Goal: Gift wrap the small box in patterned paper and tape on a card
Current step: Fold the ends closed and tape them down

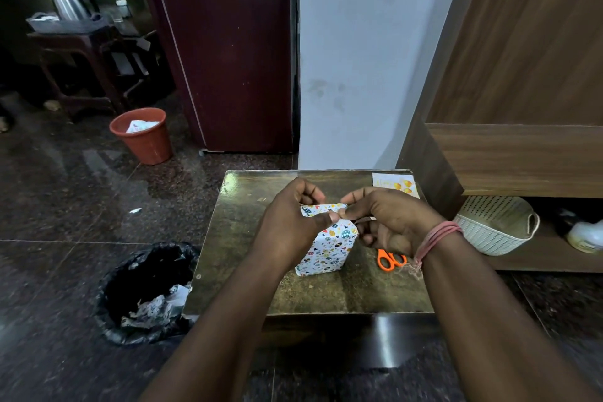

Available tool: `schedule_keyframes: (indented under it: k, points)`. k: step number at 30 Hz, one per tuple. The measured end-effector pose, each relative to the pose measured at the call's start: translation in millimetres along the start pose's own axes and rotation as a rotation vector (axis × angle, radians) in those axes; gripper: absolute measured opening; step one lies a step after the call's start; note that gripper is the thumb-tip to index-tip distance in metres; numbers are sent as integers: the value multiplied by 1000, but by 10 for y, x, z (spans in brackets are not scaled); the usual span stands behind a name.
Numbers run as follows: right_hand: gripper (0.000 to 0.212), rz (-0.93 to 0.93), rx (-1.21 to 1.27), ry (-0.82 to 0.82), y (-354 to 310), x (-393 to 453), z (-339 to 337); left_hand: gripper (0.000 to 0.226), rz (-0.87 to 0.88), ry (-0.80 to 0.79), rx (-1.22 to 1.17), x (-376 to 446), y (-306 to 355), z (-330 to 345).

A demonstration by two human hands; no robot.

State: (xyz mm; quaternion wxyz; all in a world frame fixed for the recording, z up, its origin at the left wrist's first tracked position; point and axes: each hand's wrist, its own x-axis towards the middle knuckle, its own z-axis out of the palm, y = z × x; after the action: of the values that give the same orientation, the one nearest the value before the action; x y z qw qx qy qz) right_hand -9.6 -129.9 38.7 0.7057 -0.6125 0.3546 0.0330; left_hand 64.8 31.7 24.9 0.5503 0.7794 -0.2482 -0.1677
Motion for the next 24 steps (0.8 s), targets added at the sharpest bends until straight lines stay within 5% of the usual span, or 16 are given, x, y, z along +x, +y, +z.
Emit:
schedule_keyframes:
  k: [6,10,15,20,24]
  points:
    - [18,-59,-41,56,26,54,53,25,-40,-25,-45,-13,2,7]
    - [12,-135,-21,-47,81,7,-4,13,-111,-20,-161,-18,12,-32]
    - [25,-177,-1,59,109,-2,-247,29,-216,59,-263,52,29,-139]
    - [20,-206,-126,104,206,-19,-376,5,-136,52,-202,-1,39,-327]
    - [10,-236,-390,321,157,-53,-590,13,-40,67,85,-110,14,-303]
